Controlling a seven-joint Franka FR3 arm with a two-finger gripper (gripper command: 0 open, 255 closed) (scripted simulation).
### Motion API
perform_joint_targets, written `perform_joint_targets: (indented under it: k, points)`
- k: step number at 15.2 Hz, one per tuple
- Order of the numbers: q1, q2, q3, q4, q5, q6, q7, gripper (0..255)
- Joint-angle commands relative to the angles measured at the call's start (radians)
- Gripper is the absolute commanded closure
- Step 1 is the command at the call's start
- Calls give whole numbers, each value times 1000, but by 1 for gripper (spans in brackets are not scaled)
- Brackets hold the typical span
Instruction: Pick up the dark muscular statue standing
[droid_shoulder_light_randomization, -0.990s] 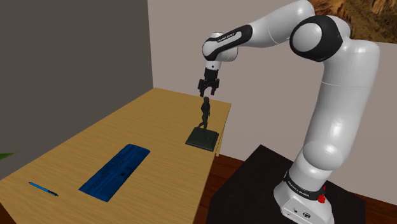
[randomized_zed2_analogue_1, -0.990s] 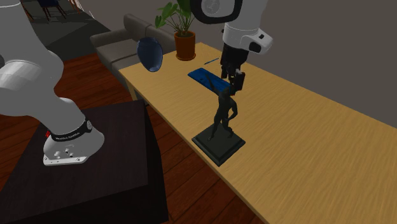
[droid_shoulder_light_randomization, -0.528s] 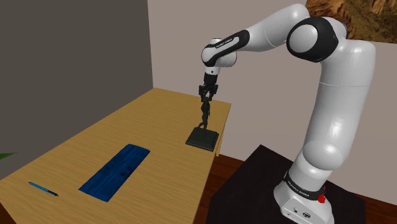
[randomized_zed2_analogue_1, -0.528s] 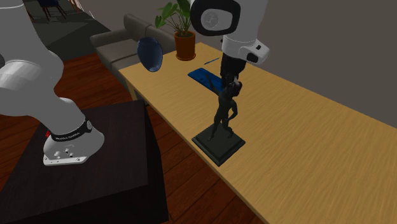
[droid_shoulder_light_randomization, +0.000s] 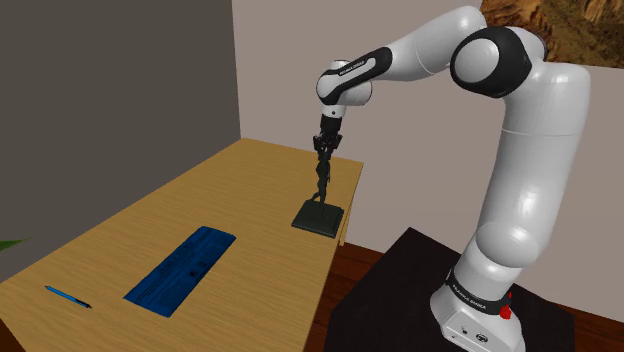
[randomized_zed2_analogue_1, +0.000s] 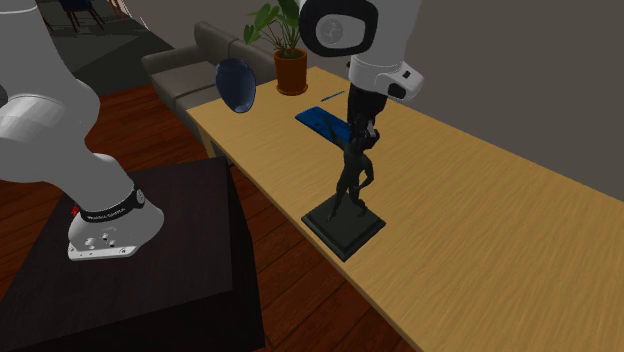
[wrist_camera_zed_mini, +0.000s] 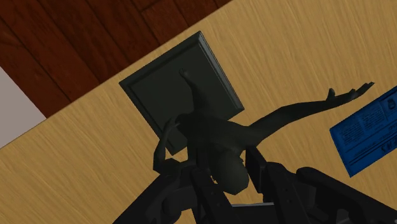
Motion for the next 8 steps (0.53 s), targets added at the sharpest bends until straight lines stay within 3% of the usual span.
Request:
perform_joint_targets:
  k: [1,8]
  points:
    - [0,0,0,-1,0,0,1,255]
    - [1,-34,-3,51,-12,-84,15,255]
